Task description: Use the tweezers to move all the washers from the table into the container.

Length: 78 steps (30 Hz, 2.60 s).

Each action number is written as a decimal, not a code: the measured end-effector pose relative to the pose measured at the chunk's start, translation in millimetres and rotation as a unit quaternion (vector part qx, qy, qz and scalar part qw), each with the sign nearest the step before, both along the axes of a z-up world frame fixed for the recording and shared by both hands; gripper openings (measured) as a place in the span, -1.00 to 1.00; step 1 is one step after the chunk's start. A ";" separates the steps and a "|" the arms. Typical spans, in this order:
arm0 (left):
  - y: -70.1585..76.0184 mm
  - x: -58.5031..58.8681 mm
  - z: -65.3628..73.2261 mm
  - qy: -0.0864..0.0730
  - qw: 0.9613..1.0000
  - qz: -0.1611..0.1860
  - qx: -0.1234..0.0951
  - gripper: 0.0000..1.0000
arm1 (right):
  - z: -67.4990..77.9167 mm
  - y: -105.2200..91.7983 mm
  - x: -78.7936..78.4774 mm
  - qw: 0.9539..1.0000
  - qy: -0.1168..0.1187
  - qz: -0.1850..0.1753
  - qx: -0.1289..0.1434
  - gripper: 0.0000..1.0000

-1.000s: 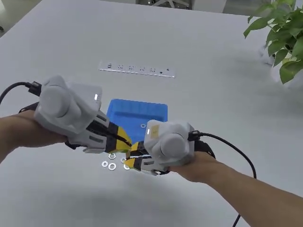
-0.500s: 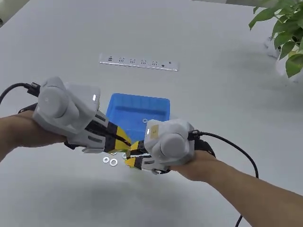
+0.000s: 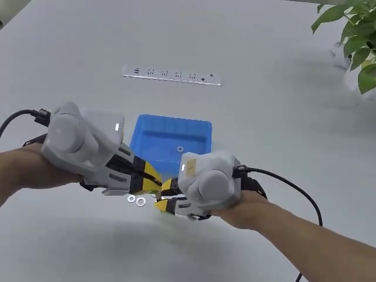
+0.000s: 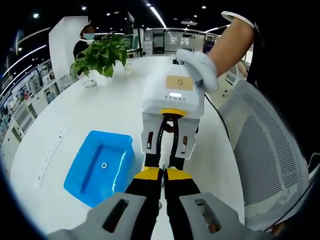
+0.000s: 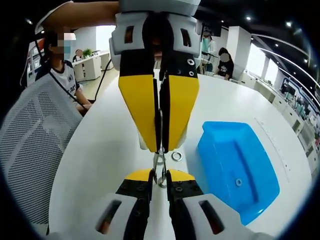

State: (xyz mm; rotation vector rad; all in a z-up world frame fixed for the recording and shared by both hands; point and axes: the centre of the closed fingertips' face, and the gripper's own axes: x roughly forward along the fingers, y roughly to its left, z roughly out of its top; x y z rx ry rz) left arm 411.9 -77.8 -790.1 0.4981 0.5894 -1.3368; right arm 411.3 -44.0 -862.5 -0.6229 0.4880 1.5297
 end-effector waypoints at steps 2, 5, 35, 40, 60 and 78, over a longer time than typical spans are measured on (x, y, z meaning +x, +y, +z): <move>-0.7 1.1 -0.1 0.001 1.000 0.002 -0.001 -0.91 | -0.3 0.1 0.0 1.000 0.001 0.000 -0.002 -0.75; -1.8 2.8 -0.2 0.002 1.000 0.004 -0.001 -0.91 | -0.8 -0.1 0.7 1.000 0.006 -0.003 -0.004 -0.76; -0.3 2.2 24.4 0.009 1.000 0.025 -0.007 -0.90 | 23.4 1.3 0.3 1.000 0.009 -0.002 -0.008 -0.80; 0.0 3.4 32.1 0.011 1.000 0.028 -0.009 -0.90 | 31.9 1.2 1.0 1.000 0.007 0.001 -0.007 -0.80; -4.8 21.5 71.7 -0.004 1.000 0.023 -0.016 -0.90 | 71.6 -1.7 22.5 1.000 -0.017 -0.012 0.008 -0.80; -13.6 52.0 87.0 -0.023 1.000 0.004 -0.006 -0.90 | 88.0 -8.1 57.5 0.999 -0.033 -0.030 0.018 -0.80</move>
